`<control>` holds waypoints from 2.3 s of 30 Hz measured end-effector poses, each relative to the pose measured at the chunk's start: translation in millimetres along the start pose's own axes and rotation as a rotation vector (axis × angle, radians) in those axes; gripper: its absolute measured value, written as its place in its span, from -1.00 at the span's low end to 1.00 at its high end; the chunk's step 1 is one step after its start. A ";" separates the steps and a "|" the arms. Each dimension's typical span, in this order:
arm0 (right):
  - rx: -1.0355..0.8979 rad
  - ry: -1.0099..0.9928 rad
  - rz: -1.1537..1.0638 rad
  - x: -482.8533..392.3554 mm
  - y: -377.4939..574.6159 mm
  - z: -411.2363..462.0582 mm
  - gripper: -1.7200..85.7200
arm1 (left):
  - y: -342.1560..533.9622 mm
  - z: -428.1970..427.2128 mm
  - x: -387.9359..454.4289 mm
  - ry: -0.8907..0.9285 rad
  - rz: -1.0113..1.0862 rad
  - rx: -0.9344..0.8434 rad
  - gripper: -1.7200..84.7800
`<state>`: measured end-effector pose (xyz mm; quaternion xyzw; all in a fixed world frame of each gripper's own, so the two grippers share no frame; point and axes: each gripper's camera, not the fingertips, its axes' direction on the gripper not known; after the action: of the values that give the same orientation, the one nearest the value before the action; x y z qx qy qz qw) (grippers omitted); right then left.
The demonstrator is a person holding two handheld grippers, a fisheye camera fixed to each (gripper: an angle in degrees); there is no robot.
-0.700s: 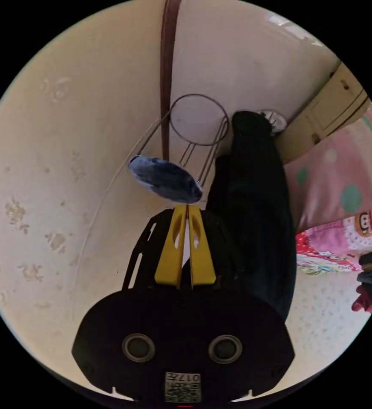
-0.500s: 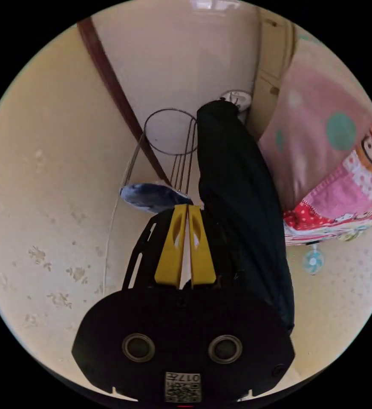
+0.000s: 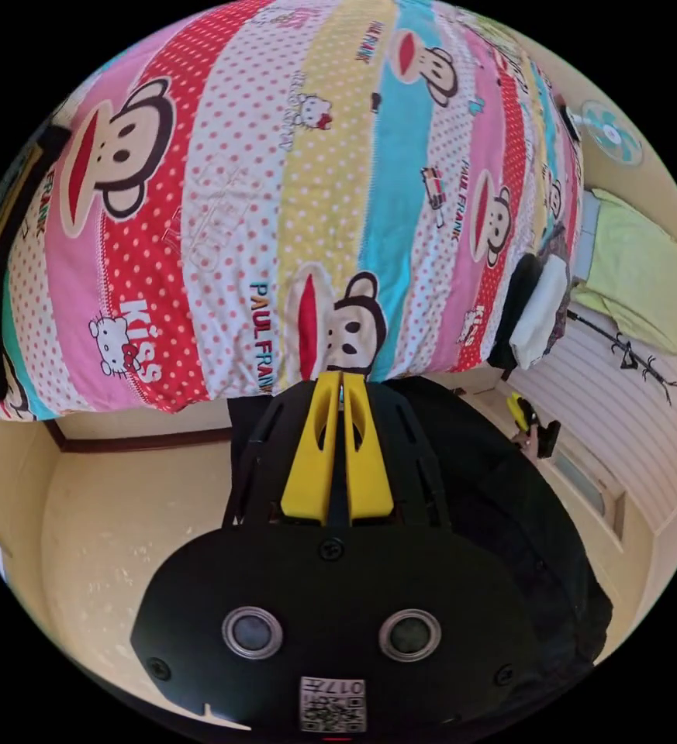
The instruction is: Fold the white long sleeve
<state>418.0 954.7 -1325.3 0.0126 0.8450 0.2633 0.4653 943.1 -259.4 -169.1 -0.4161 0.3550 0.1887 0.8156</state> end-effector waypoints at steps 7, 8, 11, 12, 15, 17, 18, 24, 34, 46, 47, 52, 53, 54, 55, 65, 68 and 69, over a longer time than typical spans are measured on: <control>0.209 0.012 -0.072 -14.8 -115.6 -63.4 -0.71 | 58.2 42.8 9.1 -0.035 -0.076 0.006 -0.97; 0.195 0.011 -0.071 -13.3 -121.8 -58.1 -0.72 | 67.3 52.7 2.9 -0.048 -0.115 -0.003 -0.97; 0.119 -0.058 -0.059 -6.6 -138.6 -24.3 -0.85 | 88.1 75.1 -7.8 -0.077 -0.184 -0.003 -0.97; 0.128 -0.088 -0.084 -11.8 -133.1 -16.7 -0.87 | 95.4 84.1 -10.3 -0.082 -0.208 -0.002 -0.97; 0.172 -0.378 -0.319 -56.4 -94.0 -25.0 -0.89 | 108.9 104.7 -10.9 -0.056 -0.246 0.009 -0.97; 0.134 -0.571 -0.511 -101.0 -56.4 -33.7 -0.90 | 112.1 115.3 -7.5 -0.043 -0.248 0.018 -0.97; 0.067 -0.627 -0.644 -136.6 -27.7 -33.5 -0.90 | 112.1 121.7 -4.3 -0.047 -0.247 0.026 -0.97; -0.456 -0.318 -1.163 -273.6 116.7 67.5 -0.90 | 95.3 152.5 15.6 -0.033 -0.211 0.043 -0.97; -0.331 0.090 -1.142 -289.2 46.1 79.1 -0.73 | 54.5 191.1 60.9 -0.064 -0.057 0.077 -0.86; -0.705 0.392 -1.096 -230.6 16.2 117.7 -0.83 | -56.8 250.1 123.2 -0.104 0.072 0.088 -0.78; -0.740 0.369 -1.097 -224.1 25.9 113.0 -0.83 | -61.6 253.9 121.0 -0.128 0.064 0.112 -0.78; -1.121 0.573 -1.036 -145.2 85.9 151.5 -0.80 | -85.2 288.1 99.4 -0.099 0.003 0.158 -0.73; -1.137 0.613 -1.034 -142.0 88.8 155.7 -0.80 | -91.1 300.0 94.1 -0.074 -0.014 0.153 -0.71; -1.088 0.671 -1.051 -147.1 89.6 155.4 -0.79 | -96.9 315.1 90.9 -0.036 -0.018 0.120 -0.69; -1.010 0.640 -1.073 -165.3 84.2 145.9 -0.78 | -99.0 323.1 89.8 -0.024 -0.025 0.100 -0.68; -0.389 0.662 -0.933 -285.9 -35.2 195.8 -0.67 | -76.8 374.3 110.6 0.052 -0.111 0.078 -0.82; -0.502 0.874 -0.862 -263.5 -17.0 255.8 -0.77 | -62.3 380.6 120.0 0.190 -0.109 0.031 -0.91; -0.507 0.884 -0.900 -270.3 4.2 254.9 -0.81 | -51.5 370.8 123.2 0.230 -0.085 0.067 -0.92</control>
<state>772.4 996.8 -1221.7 -0.5584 0.7908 0.2146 0.1292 1214.0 13.6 -82.8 -0.4222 0.4343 0.0928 0.7903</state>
